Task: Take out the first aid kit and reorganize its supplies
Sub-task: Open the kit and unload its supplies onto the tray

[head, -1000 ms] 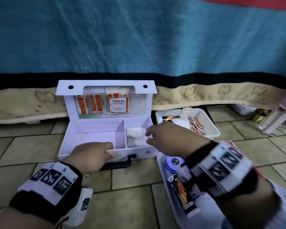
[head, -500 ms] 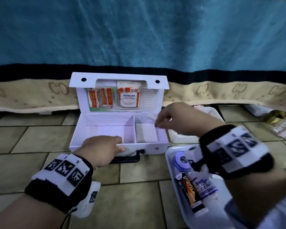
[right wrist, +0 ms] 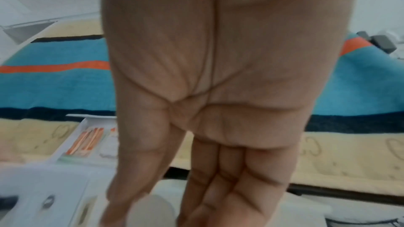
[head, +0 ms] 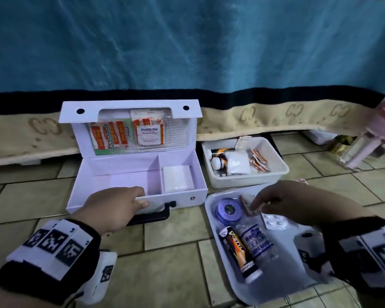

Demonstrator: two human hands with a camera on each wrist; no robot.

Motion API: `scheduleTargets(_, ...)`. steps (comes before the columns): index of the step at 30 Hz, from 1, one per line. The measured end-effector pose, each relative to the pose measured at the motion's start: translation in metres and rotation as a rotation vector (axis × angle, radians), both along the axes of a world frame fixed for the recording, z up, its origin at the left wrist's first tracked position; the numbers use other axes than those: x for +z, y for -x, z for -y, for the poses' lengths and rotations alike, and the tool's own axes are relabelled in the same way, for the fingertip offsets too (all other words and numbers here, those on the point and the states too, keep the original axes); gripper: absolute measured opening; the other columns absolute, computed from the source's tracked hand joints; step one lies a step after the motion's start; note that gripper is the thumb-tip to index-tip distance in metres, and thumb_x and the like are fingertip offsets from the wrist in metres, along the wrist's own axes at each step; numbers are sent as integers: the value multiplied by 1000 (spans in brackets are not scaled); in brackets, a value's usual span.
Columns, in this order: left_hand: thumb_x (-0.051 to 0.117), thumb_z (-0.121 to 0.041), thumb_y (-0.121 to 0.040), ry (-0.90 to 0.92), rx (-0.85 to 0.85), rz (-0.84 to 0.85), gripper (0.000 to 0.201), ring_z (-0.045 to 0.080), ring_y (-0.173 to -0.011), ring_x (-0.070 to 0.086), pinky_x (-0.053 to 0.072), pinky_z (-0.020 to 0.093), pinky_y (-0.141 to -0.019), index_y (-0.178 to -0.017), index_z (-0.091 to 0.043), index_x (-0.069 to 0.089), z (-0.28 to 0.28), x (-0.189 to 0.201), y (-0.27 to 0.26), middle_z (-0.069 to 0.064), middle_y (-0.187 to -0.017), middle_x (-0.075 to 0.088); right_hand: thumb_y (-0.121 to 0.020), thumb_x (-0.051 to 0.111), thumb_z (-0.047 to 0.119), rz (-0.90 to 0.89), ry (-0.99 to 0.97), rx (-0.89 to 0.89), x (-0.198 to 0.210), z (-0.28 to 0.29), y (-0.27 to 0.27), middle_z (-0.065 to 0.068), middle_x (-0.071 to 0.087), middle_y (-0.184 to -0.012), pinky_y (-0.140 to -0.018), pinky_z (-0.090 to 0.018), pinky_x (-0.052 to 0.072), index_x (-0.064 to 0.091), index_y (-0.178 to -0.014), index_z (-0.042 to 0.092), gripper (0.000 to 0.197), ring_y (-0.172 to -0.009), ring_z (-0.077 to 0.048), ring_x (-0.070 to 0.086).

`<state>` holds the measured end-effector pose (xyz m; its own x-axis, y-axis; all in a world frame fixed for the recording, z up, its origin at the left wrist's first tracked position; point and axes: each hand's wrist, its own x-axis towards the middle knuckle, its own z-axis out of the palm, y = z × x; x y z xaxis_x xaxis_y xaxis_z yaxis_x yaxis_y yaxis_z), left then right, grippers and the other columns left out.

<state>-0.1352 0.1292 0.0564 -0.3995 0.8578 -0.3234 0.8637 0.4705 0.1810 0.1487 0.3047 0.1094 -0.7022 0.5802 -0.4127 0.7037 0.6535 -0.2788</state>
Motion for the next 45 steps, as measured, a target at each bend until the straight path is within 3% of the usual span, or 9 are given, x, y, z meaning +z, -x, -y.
scheduleTargets(5, 38, -47, -96, -1, 16, 10, 23, 18, -85, 54, 41, 31, -74, -91, -28, 48, 0, 0, -2, -4, -86, 60, -96, 47, 20, 72, -42, 78, -17, 4, 10, 22, 60, -100, -72, -6, 38, 67, -104, 37, 28, -81, 9, 51)
scheduleTargets(10, 37, -48, -96, -1, 20, -8, 24, 17, -82, 53, 37, 30, -67, -91, -27, 47, 2, -3, -1, -6, -79, 56, -88, 38, 0, 25, -82, -12, -14, 1, 9, 19, 52, -80, -53, -6, 36, 57, -88, 32, 38, -71, 8, 46)
scheduleTargets(22, 38, -48, -96, 1, 23, -13, 25, 17, -85, 54, 40, 31, -71, -94, -25, 49, 1, -3, -1, -4, -87, 60, -82, 36, -4, 130, -155, -96, -21, -10, 3, 8, 52, -78, -50, -15, 33, 44, -68, 34, 41, -64, -5, 46)
scheduleTargets(27, 37, -47, -96, 17, 19, -11, 24, 17, -85, 54, 39, 31, -70, -94, -27, 48, -1, -1, -1, -5, -88, 59, -89, 50, 13, -16, -184, 33, -4, -2, 33, 13, 57, -85, -71, -22, 43, 46, -72, 37, 30, -83, -9, 56)
scheduleTargets(33, 38, -46, -96, 17, 20, -4, 22, 16, -83, 51, 36, 30, -66, -89, -28, 45, -1, 0, -1, -7, -81, 54, -93, 48, 24, -104, -196, 268, 4, 23, 116, 0, 62, -107, -84, -31, 46, 59, -104, 21, 17, -99, -19, 57)
scheduleTargets(36, 38, -47, -96, 10, 15, -9, 23, 16, -80, 51, 33, 29, -62, -86, -27, 45, -1, -1, -1, -8, -77, 52, -97, 35, 50, 131, -176, 369, -6, 40, 148, -7, 58, -86, -77, -34, 43, 56, -77, 9, 50, -84, -24, 54)
scheduleTargets(38, 38, -48, -96, 12, 11, -17, 23, 17, -84, 53, 35, 30, -64, -90, -28, 48, -1, -1, 0, -7, -79, 53, -91, 24, 66, 250, -120, 320, -11, 49, 160, -6, 54, -79, -79, -34, 42, 59, -79, 8, 68, -84, -24, 53)
scheduleTargets(42, 38, -48, -96, 19, 8, -27, 22, 18, -83, 50, 37, 30, -67, -90, -28, 46, -1, -3, 0, -10, -73, 47, -66, 8, 91, 324, -99, 236, -32, 44, 168, -15, 39, -140, -106, -48, 33, 44, -136, 12, 112, -133, -30, 33)
scheduleTargets(45, 37, -49, -95, 17, 9, -31, 24, 18, -83, 53, 37, 30, -65, -90, -28, 48, -1, -3, 1, -9, -75, 50, -77, 9, 82, 360, -112, 323, -35, 46, 165, -7, 15, -157, -113, -56, 19, 30, -147, 19, 96, -145, -32, 6)
